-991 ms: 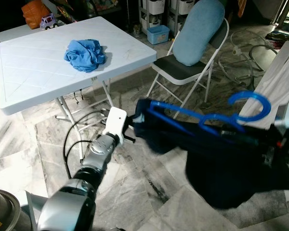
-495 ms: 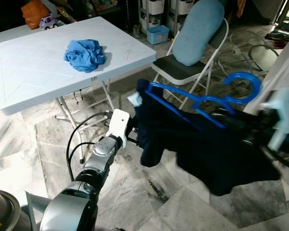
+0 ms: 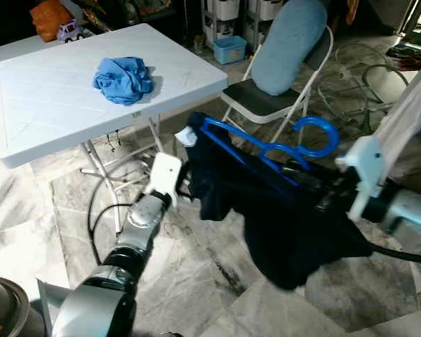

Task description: Hang hanger

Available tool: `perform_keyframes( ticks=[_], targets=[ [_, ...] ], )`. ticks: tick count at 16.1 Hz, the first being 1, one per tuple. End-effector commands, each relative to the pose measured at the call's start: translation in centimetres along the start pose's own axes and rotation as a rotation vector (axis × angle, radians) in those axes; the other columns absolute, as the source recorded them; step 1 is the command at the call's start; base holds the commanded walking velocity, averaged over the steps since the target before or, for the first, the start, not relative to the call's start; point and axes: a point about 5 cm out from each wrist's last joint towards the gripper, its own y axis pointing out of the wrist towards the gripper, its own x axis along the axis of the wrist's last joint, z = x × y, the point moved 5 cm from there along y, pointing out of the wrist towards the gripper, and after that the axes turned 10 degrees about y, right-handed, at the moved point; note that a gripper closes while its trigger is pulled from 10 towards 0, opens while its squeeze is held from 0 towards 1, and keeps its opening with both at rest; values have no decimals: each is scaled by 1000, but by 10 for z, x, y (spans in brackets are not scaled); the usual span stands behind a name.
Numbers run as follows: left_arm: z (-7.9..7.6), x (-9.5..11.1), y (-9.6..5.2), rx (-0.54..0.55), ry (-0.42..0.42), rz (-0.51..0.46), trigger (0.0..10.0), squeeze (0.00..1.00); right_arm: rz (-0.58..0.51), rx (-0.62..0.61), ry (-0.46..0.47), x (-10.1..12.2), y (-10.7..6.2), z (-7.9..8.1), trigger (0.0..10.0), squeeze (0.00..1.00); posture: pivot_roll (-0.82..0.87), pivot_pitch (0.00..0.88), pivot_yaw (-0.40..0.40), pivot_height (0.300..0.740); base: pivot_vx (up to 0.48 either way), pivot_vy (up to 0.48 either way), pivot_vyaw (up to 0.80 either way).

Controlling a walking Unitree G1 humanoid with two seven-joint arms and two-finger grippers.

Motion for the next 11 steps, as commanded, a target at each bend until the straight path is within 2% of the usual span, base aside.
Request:
perform_keyframes(
  ticks=[1,3,4,5,6,7,8,9,11],
  targets=[
    [12,-1,-4,44,75,-8,10000,1000,-30,-28,-36,8,3,-4,10000,0,-172,42,58,740,0,0,0],
    [20,-1,-8,65,178,-23,10000,1000,-33,-37,-35,6,8,-5,10000,0,-172,44,60,740,0,0,0],
    [23,-1,-10,77,203,-28,10000,1000,-33,-35,-36,5,9,-4,10000,0,-170,44,59,740,0,0,0],
    [23,2,-11,58,291,-50,10000,1000,-32,-34,-36,4,10,-3,10000,0,-170,44,57,740,0,0,0],
    [21,5,-12,46,303,-74,10000,1000,-31,-30,-34,3,11,-2,10000,0,-169,44,56,740,0,0,0],
    [21,2,-12,53,250,-63,10000,1000,-31,-21,-32,3,12,0,10000,0,-165,42,54,740,0,0,0],
    [22,-2,-10,72,114,-33,10000,1000,-29,-6,-29,2,13,3,10000,0,-167,41,53,740,0,0,0],
    [22,0,-6,93,21,-24,10000,1000,-23,25,-24,2,14,9,10000,0,-168,40,49,740,0,0,0],
    [21,7,-2,97,4,-49,10000,1000,-19,66,-19,3,12,17,10000,0,-172,39,47,740,0,0,0]
  ],
)
